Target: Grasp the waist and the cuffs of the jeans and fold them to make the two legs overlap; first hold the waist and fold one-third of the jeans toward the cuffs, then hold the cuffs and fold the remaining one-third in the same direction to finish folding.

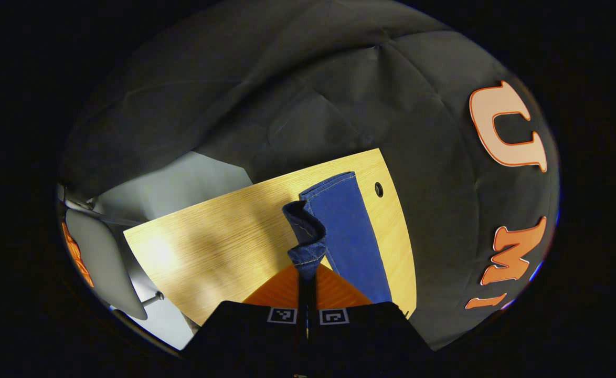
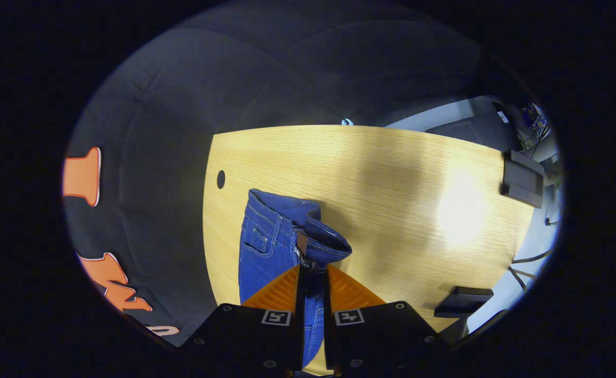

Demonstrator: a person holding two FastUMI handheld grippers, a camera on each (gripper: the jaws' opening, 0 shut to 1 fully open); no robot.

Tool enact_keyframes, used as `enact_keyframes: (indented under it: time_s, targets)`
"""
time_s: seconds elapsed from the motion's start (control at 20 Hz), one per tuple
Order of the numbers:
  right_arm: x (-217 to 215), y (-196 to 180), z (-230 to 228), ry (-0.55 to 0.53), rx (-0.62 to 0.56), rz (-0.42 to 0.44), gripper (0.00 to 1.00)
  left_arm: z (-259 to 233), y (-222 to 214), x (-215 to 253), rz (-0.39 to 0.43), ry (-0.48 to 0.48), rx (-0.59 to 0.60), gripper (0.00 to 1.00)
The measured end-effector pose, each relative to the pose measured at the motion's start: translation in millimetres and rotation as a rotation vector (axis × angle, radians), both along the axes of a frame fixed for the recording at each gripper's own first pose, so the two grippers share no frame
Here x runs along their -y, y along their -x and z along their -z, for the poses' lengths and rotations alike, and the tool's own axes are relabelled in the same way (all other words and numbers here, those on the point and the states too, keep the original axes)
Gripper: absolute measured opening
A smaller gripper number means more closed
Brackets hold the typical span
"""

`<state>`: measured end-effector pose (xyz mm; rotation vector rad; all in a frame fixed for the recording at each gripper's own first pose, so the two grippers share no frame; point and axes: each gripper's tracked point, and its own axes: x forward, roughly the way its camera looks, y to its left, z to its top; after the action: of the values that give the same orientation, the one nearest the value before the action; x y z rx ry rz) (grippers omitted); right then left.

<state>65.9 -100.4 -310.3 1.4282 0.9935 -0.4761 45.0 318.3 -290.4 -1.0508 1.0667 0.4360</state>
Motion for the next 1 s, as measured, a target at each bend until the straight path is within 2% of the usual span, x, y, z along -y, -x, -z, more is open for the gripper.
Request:
enact_keyframes:
  time_s: [0.15, 0.25, 0.35, 0.5, 0.7, 0.85, 1.0]
  targets:
    - [-0.2, -16.4, -13.1, 0.011, -0.027, -0.015, 0.16, -9.2, -32.0, 0.0, 0.046, -0.021, -0.004, 0.01]
    - [-3.1, -33.2, -22.7, 0.003, -0.044, 0.005, 0.16, -4.7, -54.5, 2.5, 0.078, -0.004, -0.028, 0.01]
    - [-5.1, -50.8, -27.3, -0.001, -0.077, 0.029, 0.16, 9.7, -76.2, 2.6, 0.102, 0.014, -0.078, 0.01]
    - [-11.2, -78.3, -26.0, 0.013, -0.140, 0.033, 0.16, 41.2, -115.2, 2.9, 0.091, 0.051, -0.156, 0.01]
    - [-20.7, -122.4, -18.7, 0.013, -0.200, 0.064, 0.16, 82.9, -157.5, 7.4, 0.134, 0.075, -0.271, 0.01]
    - [-31.9, -153.0, -8.1, 0.012, -0.218, 0.045, 0.16, 110.8, -180.2, 5.7, 0.216, 0.052, -0.367, 0.02]
    - [-44.9, -180.4, -2.7, 0.028, -0.181, -0.024, 0.16, 123.5, -203.0, -0.4, 0.324, -0.016, -0.405, 0.09]
